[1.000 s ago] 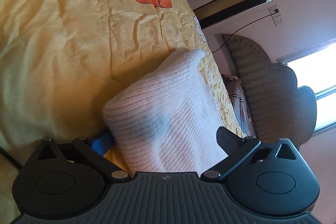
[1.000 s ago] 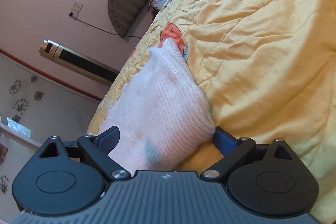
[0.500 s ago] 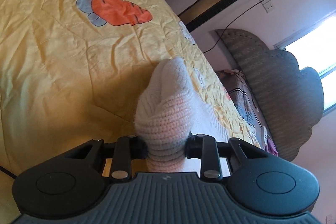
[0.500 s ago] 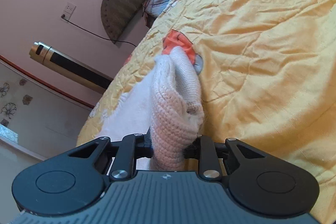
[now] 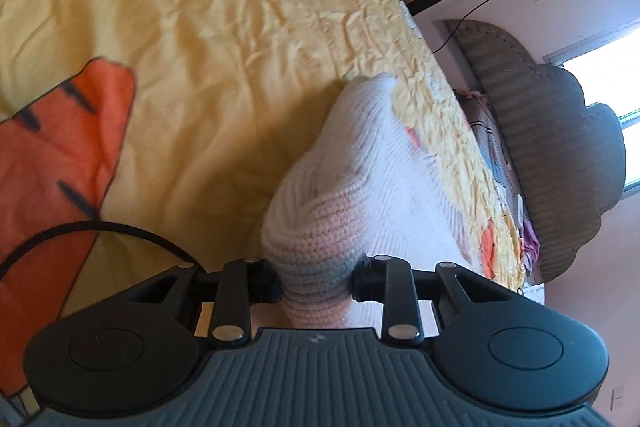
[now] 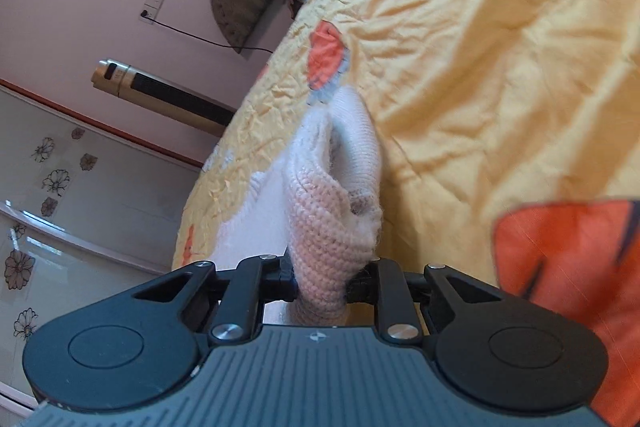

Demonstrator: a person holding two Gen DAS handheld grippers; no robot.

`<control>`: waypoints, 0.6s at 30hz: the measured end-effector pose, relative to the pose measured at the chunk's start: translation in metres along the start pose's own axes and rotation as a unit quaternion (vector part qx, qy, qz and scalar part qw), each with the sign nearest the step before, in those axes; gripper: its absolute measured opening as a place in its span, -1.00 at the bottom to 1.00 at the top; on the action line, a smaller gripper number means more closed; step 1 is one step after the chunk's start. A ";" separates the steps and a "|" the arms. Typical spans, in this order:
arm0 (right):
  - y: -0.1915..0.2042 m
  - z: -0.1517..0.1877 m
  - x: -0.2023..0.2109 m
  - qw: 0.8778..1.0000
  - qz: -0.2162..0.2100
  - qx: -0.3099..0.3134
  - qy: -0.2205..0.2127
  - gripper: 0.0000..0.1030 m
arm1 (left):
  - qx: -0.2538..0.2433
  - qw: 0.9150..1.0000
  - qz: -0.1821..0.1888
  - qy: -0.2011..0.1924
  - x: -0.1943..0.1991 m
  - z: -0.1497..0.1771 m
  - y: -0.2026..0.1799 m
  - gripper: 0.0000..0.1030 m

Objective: Fold small clothes

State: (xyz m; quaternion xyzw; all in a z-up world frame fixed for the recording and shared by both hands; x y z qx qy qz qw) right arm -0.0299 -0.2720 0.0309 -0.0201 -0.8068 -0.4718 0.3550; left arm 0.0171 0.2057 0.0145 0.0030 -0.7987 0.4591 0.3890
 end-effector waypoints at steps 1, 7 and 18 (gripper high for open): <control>-0.006 0.007 0.003 1.000 0.001 -0.005 0.003 -0.57 | -0.004 1.000 -0.003 0.000 -0.002 0.003 0.004 -0.44; -0.018 0.019 -0.009 1.000 0.021 0.010 -0.003 -0.44 | -0.027 1.000 0.007 -0.004 -0.014 0.002 0.008 -0.26; 0.029 0.002 0.062 0.974 0.035 0.118 -0.191 0.16 | -0.024 0.998 -0.008 -0.066 0.016 0.004 0.017 0.69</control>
Point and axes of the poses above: each gripper's, at about its wrist camera, not at the fingertips, and x roughly against the way its jaws point, y to its left, z to its underside, the point moved 1 cm from there along -x, roughly the way its jaws point, and after that the axes turned 5 degrees about z, right-handed, at the moved point
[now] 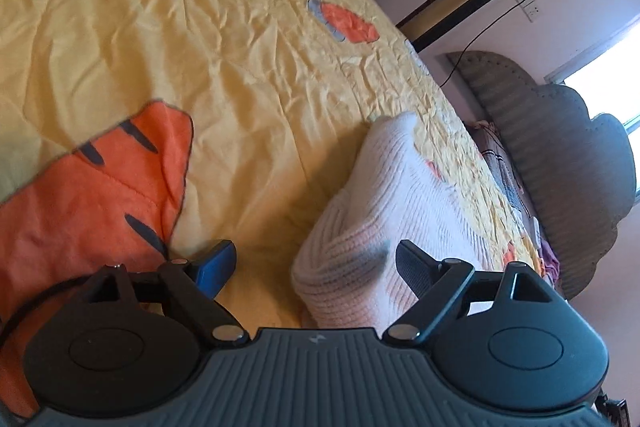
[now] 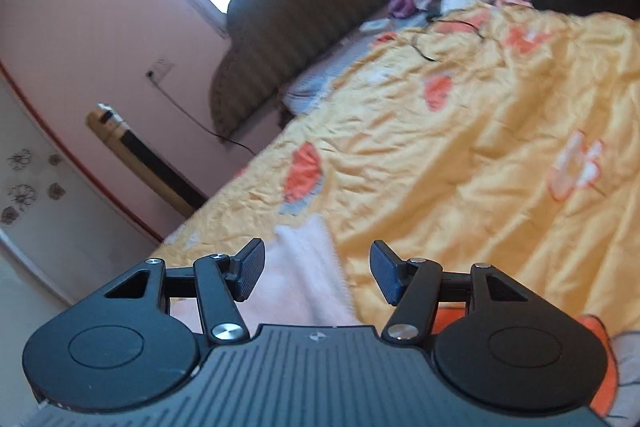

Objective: Fold small clothes

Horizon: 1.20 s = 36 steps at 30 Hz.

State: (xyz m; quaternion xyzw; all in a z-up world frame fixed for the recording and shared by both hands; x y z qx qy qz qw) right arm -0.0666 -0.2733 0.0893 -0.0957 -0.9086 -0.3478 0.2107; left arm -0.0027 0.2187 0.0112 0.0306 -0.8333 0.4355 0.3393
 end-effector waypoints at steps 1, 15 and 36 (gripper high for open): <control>0.016 -0.003 -0.007 0.999 -0.030 0.016 0.006 0.19 | 0.001 1.000 -0.001 -0.004 -0.004 0.003 -0.002 0.69; 0.177 0.119 -0.203 0.944 -0.152 0.148 0.252 0.09 | -0.066 0.996 -0.030 -0.054 -0.026 0.015 -0.027 0.70; 0.190 0.126 -0.205 0.920 -0.200 0.053 0.332 0.72 | -0.101 0.988 -0.088 -0.078 -0.027 0.012 -0.087 -0.54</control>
Point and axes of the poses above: each gripper's, at about its wrist camera, not at the fingertips, and x roughly against the way its jaws point, y to its left, z to its underside, the point moved 1 cm from there along -x, roughly the way its jaws point, and after that the axes turned 5 degrees about z, right-handed, at the moved point
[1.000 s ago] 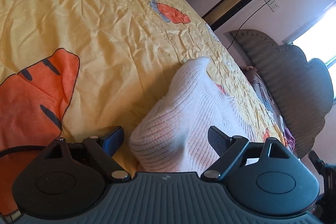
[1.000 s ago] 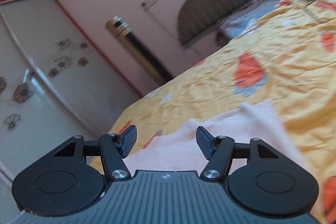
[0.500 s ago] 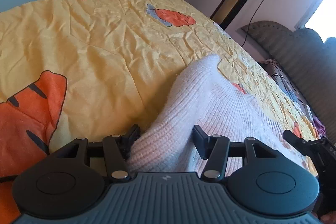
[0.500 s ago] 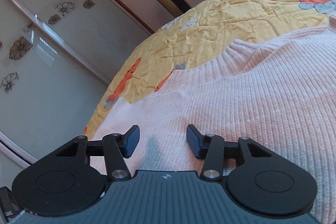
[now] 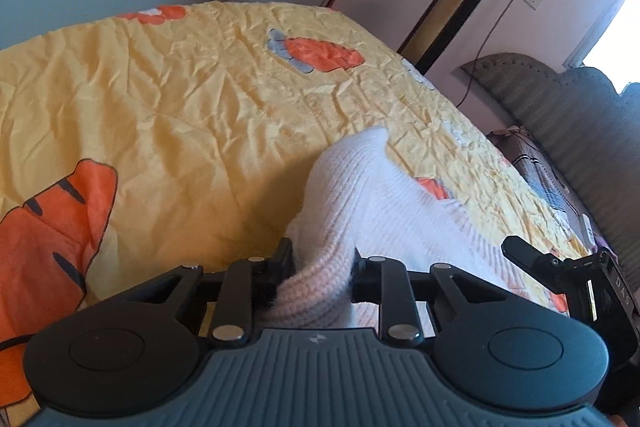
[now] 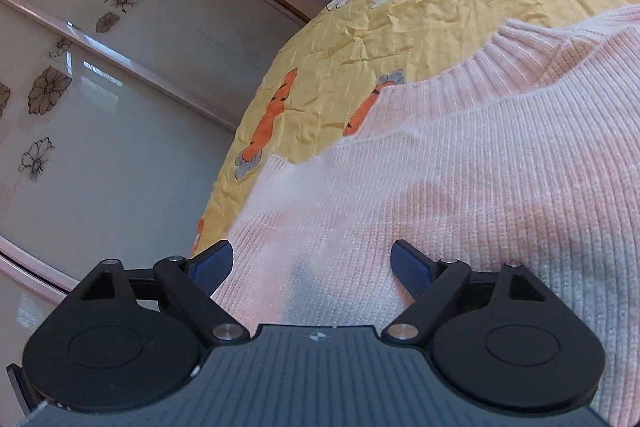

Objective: Fold small clothes

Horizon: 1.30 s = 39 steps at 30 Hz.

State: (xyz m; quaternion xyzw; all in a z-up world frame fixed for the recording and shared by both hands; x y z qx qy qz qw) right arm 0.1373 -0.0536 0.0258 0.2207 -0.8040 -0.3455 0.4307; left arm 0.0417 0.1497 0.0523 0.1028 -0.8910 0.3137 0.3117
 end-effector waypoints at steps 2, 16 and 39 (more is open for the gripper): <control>-0.012 -0.003 0.014 0.999 -0.033 -0.041 -0.005 0.71 | -0.022 1.000 0.015 -0.008 0.011 0.000 -0.020 -0.56; -0.078 -0.032 0.088 0.979 -0.158 -0.120 0.042 0.98 | -0.307 0.944 0.121 0.018 0.014 0.140 -0.147 -0.57; -0.043 -0.068 0.067 0.995 0.009 0.068 0.074 -0.50 | -0.316 0.934 0.165 0.026 0.031 0.142 -0.192 -0.57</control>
Point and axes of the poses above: each gripper's, at about its wrist camera, not at the fingertips, and x roughly against the way its jaws point, y to its left, z to its underside, the point moved 1 cm from there along -x, roughly the way its jaws point, and after that the axes turned 5 degrees about z, right-handed, at the moved point
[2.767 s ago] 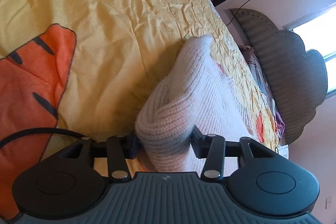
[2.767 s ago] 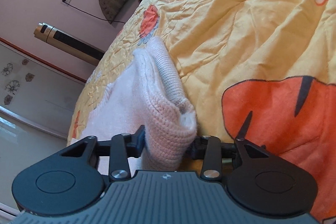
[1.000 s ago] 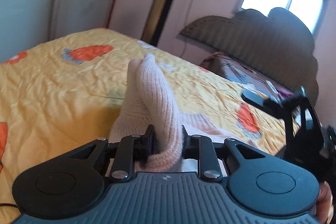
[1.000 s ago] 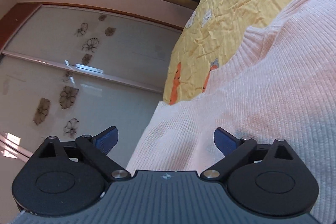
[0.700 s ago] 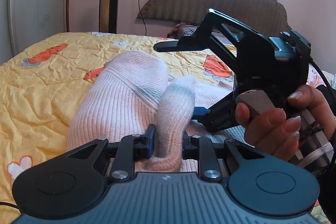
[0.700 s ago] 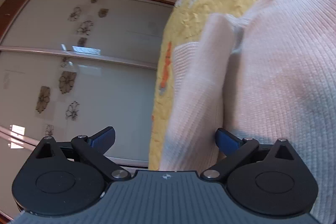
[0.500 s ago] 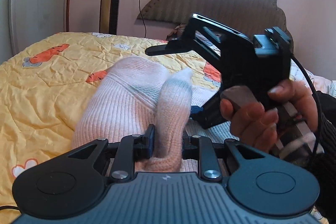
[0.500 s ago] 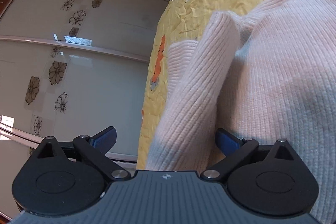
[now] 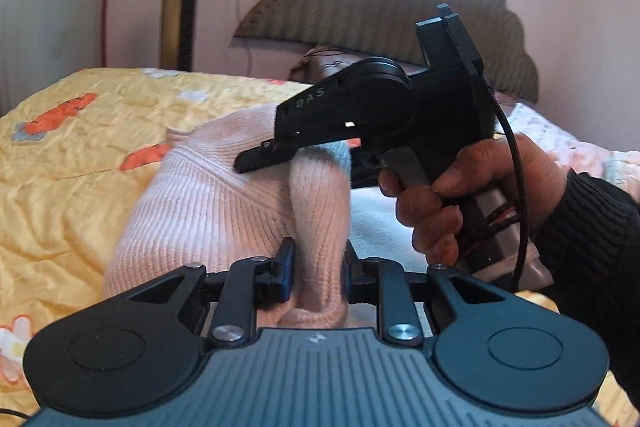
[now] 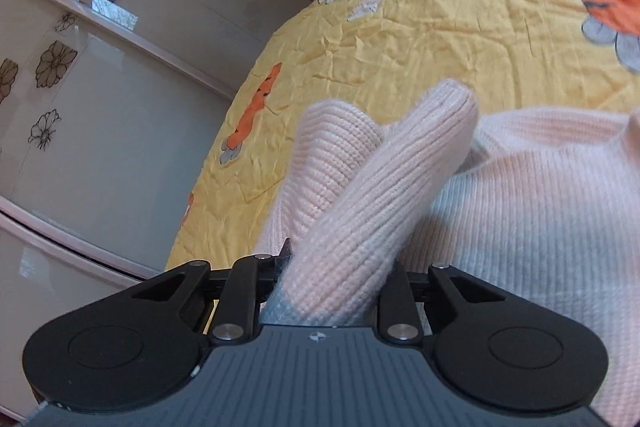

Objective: Fold small clothes

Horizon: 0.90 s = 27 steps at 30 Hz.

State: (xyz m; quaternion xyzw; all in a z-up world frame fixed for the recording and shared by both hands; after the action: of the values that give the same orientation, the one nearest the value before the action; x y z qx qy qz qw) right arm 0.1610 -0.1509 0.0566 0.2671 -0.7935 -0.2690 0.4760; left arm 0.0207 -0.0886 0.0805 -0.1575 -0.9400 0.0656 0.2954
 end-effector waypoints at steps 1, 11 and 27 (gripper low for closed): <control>0.001 -0.003 0.010 1.000 0.003 0.015 -0.001 -0.50 | -0.012 1.000 0.007 0.000 -0.003 0.002 -0.010 -0.57; -0.088 0.012 0.049 0.999 -0.011 -0.051 0.001 -0.38 | -0.070 0.996 0.013 0.046 -0.039 0.034 -0.040 -0.50; -0.068 0.006 0.067 0.999 0.039 -0.028 0.016 -0.09 | -0.073 0.996 0.009 0.051 -0.042 0.032 -0.040 -0.49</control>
State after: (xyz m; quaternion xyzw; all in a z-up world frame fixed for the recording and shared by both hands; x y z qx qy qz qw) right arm 0.1397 -0.2441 0.0486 0.2266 -0.7875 -0.2680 0.5066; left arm 0.0250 -0.1411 0.0405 -0.1900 -0.9247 -0.0087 0.3296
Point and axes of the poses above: each gripper's, at about its wrist camera, not at the fingertips, and x roughly against the way its jaws point, y to its left, z to its underside, the point moved 1 cm from there along -x, roughly the way its jaws point, and after that the axes turned 5 degrees about z, right-handed, at the moved point
